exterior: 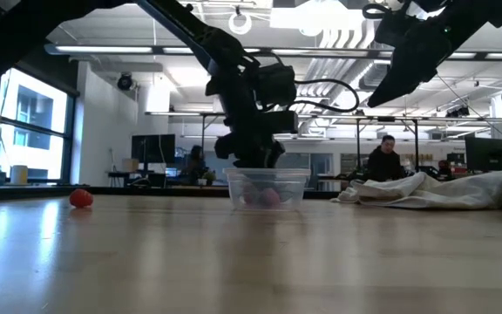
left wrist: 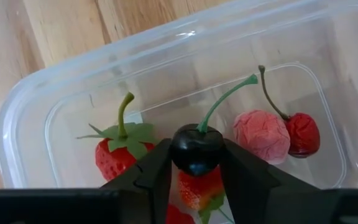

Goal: Pick and placing Produce into tupperware
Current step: Put the plum into the transparent container, then put the raspberry into the transparent container

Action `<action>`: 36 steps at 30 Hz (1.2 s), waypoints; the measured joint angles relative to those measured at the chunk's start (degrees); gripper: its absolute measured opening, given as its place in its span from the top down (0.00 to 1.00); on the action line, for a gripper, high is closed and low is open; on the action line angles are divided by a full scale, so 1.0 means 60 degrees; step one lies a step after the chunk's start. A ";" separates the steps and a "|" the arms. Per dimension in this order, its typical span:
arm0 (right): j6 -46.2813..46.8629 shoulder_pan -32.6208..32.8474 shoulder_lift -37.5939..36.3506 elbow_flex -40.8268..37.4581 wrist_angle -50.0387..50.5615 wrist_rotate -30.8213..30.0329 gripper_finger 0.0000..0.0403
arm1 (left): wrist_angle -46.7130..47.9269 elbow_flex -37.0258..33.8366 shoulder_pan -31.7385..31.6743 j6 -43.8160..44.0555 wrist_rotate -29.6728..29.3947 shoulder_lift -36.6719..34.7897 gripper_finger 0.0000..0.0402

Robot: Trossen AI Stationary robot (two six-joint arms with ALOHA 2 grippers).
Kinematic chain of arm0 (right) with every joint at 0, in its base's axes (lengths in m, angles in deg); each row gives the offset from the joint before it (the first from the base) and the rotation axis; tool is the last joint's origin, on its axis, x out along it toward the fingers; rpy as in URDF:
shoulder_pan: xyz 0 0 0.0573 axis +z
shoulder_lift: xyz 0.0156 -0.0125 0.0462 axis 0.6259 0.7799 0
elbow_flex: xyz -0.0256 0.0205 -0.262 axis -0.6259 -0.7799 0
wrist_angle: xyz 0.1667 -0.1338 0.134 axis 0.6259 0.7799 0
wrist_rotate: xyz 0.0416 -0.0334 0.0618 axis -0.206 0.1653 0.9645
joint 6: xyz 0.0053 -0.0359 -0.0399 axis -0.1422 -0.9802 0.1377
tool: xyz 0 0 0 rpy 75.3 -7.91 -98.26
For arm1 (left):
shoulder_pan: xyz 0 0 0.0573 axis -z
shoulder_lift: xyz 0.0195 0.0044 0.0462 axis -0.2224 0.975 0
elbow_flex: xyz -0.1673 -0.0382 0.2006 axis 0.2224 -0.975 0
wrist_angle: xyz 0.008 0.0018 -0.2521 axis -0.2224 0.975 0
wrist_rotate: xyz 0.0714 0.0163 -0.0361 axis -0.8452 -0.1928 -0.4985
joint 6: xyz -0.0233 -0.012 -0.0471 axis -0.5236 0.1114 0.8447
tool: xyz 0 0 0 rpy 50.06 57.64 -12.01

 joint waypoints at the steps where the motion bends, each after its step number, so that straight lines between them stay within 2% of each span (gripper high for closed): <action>1: 0.0000 -0.0002 0.0000 0.0004 0.0000 -0.0001 0.72 | -0.0001 0.0000 0.0000 -0.0031 0.0004 0.0000 0.70; 12: 0.0000 0.0000 0.0000 0.0004 0.0000 -0.0001 0.72 | 0.0001 0.0000 0.0000 0.0015 0.0004 0.0000 0.65; 20: 0.0000 -0.0004 0.0000 0.0004 0.0000 -0.0001 0.72 | 0.0172 0.0024 0.0000 0.0161 0.0004 -0.0138 0.66; 25: 0.0000 0.0000 -0.0002 0.0002 0.0000 0.0001 0.72 | 0.1363 0.0852 0.0000 0.0155 -0.0040 -0.0355 0.67; 31: 0.0000 -0.0001 0.0000 0.0000 0.0007 0.0001 0.72 | 0.3291 0.2435 0.0000 0.0168 -0.0092 -0.0415 0.67; 36: 0.0000 -0.0004 -0.0004 0.0004 0.0000 -0.0001 0.72 | 0.5531 0.3532 0.0000 0.0632 -0.0935 -0.0433 0.67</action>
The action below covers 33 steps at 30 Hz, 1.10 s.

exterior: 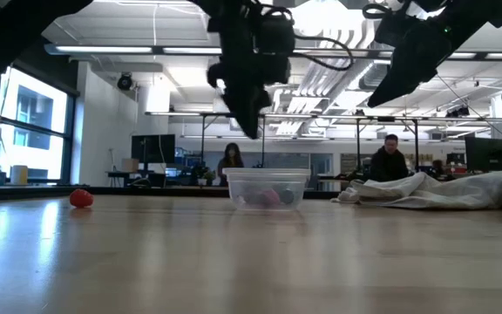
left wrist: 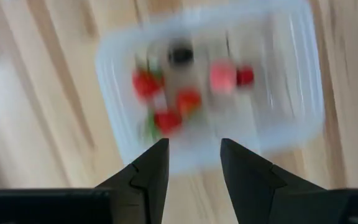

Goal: Pick and placing Produce into tupperware
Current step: Put the raspberry into the transparent container

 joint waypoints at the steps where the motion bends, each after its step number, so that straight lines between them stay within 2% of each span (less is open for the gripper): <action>1: 0.0000 0.0002 0.0000 -0.0004 0.0002 0.0000 0.72 | 0.0551 0.0168 0.0000 0.0139 -0.0215 0.0000 0.67; 5: 0.0000 0.0002 0.0003 -0.0003 0.0003 0.0000 0.72 | 0.2294 0.0447 0.0000 0.0518 -0.1134 -0.0011 0.67; 9: 0.0000 0.0003 0.0001 -0.0002 0.0001 0.0002 0.72 | 0.3187 0.0418 0.0071 0.0682 -0.1412 -0.0011 0.67; 13: 0.0000 0.0000 0.0000 -0.0004 0.0001 0.0000 0.72 | 0.3244 0.0057 0.0381 0.0594 -0.1389 -0.0328 0.67; 18: 0.0000 0.0004 0.0004 -0.0004 0.0004 0.0001 0.72 | 0.3103 -0.0935 0.0791 0.0841 -0.1431 -0.1541 0.67; 21: 0.0000 0.0004 0.0004 -0.0004 0.0000 0.0002 0.72 | 0.2783 -0.1949 0.1039 0.1219 -0.1799 -0.2727 0.67; 25: 0.0000 0.0004 0.0003 -0.0003 0.0000 0.0000 0.72 | 0.1813 -0.4008 0.1277 0.2013 -0.2172 -0.4871 0.67; 31: 0.0000 0.0002 0.0002 -0.0004 0.0000 0.0000 0.72 | 0.0518 -0.7642 0.1136 0.4462 -0.1929 -0.8294 0.67; 33: 0.0000 0.0004 0.0000 0.0000 0.0000 0.0000 0.72 | -0.0207 -0.8686 0.0968 0.5195 -0.1511 -0.9193 0.67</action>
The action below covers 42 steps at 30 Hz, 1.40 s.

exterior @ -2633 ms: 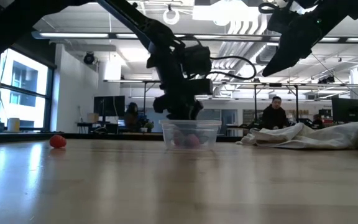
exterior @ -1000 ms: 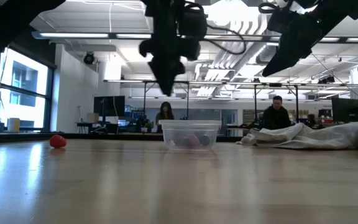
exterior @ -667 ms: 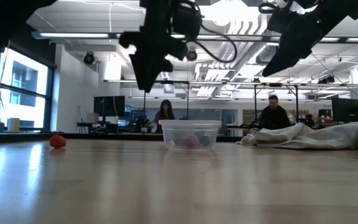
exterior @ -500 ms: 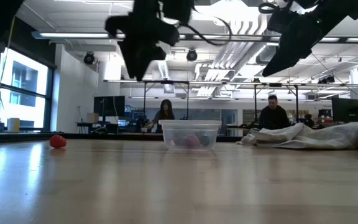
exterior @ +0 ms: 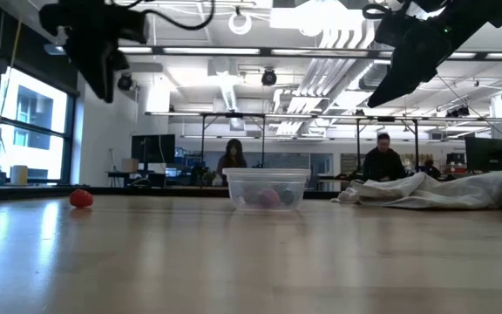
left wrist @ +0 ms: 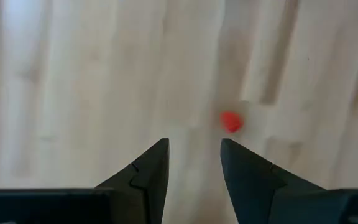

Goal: Pick and placing Produce into tupperware
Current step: Put the raspberry into the transparent container

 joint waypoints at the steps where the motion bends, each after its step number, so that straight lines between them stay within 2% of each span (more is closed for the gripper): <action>1: 0.0002 0.0000 0.0003 -0.0001 0.0000 0.0002 0.72 | -0.0389 -0.0449 -0.0088 0.0255 0.0396 -0.0361 0.67; 4: 0.0000 0.0000 0.0000 -0.0003 0.0000 0.0004 0.72 | -0.1431 -0.1414 -0.0244 0.0548 0.1751 -0.1045 0.67; 7: 0.0000 -0.0002 0.0002 -0.0003 0.0000 0.0000 0.72 | -0.1610 -0.1854 -0.0210 0.0584 0.2166 -0.1113 0.67; 12: 0.0000 -0.0003 0.0000 -0.0003 0.0000 0.0000 0.72 | -0.1481 -0.2154 -0.0228 0.0597 0.1536 -0.0752 0.67; 17: 0.0000 -0.0004 0.0003 -0.0001 0.0003 0.0000 0.72 | -0.1801 -0.2150 -0.0151 0.0626 0.1678 -0.0163 0.67; 22: 0.0000 0.0000 0.0000 -0.0003 0.0000 0.0000 0.72 | -0.2155 -0.2150 0.0425 0.0896 0.1663 0.0447 0.67; 30: 0.0000 -0.0004 0.0000 -0.0003 0.0000 0.0000 0.72 | -0.2537 -0.2147 0.1180 0.1657 0.1116 0.1335 0.67; 42: 0.0001 -0.0002 0.0000 -0.0003 0.0001 0.0000 0.72 | -0.2568 -0.2139 0.1160 0.2618 0.1023 0.2401 0.67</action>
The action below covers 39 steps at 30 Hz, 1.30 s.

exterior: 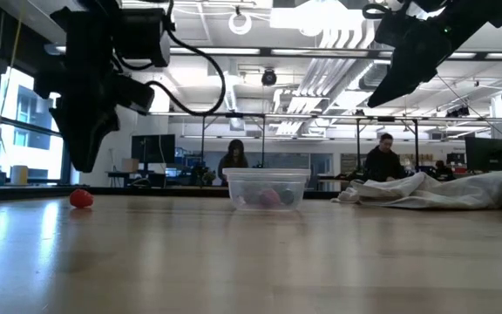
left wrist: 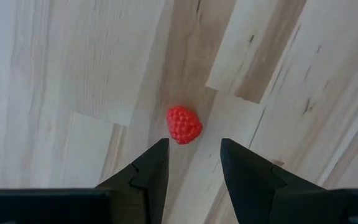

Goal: Pick and placing Produce into tupperware
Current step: Put the raspberry into the transparent container

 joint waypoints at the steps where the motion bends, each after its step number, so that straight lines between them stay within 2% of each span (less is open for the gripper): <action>1: -0.0001 -0.0001 0.0000 0.0004 -0.0001 0.0000 0.72 | -0.0019 0.0000 0.0000 0.0132 -0.0001 0.0058 0.67; 10: -0.0001 0.0002 0.0000 0.0000 -0.0001 0.0002 0.72 | -0.0444 -0.0004 -0.0004 0.1214 -0.0063 0.0365 0.67; 19: -0.0001 -0.0001 0.0000 0.0000 -0.0001 0.0000 0.72 | -0.0150 -0.0007 -0.0004 0.2305 -0.0701 0.0542 0.67; 32: 0.0000 -0.0002 0.0000 0.0000 -0.0001 0.0000 0.72 | 0.0198 -0.0007 -0.0004 0.2744 -0.0523 0.0580 0.66; 39: -0.0001 0.0002 0.0000 0.0003 -0.0001 0.0000 0.72 | 0.0221 -0.0007 -0.0004 0.2642 -0.0522 0.0580 0.55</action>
